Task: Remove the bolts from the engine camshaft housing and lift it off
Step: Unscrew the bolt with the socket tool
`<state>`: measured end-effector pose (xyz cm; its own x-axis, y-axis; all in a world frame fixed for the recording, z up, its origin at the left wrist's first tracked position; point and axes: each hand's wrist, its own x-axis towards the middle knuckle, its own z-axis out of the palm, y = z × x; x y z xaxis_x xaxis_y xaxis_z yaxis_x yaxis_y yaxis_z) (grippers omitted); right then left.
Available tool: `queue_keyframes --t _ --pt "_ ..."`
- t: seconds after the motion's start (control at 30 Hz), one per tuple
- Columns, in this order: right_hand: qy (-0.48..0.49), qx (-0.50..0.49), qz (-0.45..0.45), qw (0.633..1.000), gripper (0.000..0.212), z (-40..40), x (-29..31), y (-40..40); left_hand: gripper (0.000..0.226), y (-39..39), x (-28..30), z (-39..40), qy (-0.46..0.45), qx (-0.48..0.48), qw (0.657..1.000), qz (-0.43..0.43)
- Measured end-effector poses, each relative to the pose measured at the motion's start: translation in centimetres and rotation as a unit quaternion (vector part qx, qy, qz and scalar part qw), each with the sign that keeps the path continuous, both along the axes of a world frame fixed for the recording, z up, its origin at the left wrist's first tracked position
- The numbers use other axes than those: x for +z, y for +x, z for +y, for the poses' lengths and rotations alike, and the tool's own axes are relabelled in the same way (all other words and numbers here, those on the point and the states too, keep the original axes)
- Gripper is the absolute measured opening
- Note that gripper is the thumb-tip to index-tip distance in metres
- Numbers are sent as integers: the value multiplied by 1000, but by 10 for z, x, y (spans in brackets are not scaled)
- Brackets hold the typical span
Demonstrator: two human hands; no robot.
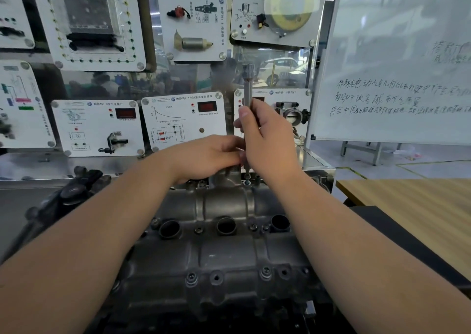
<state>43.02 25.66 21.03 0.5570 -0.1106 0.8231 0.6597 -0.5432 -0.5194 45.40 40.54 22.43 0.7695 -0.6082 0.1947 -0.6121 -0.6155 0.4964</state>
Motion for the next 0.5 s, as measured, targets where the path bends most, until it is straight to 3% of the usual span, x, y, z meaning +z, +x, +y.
queue_keyframes --t 0.23,0.4,0.5 --pt "30 33 4 999 33 1 -2 3 35 2 -12 -6 -50 -16 998 -26" --pt "30 -11 -35 999 16 -2 -1 3 35 1 -14 -8 -34 -7 999 -19" --pt "12 -1 -14 1000 16 -3 0 4 37 3 -15 -8 -32 -8 999 -8"
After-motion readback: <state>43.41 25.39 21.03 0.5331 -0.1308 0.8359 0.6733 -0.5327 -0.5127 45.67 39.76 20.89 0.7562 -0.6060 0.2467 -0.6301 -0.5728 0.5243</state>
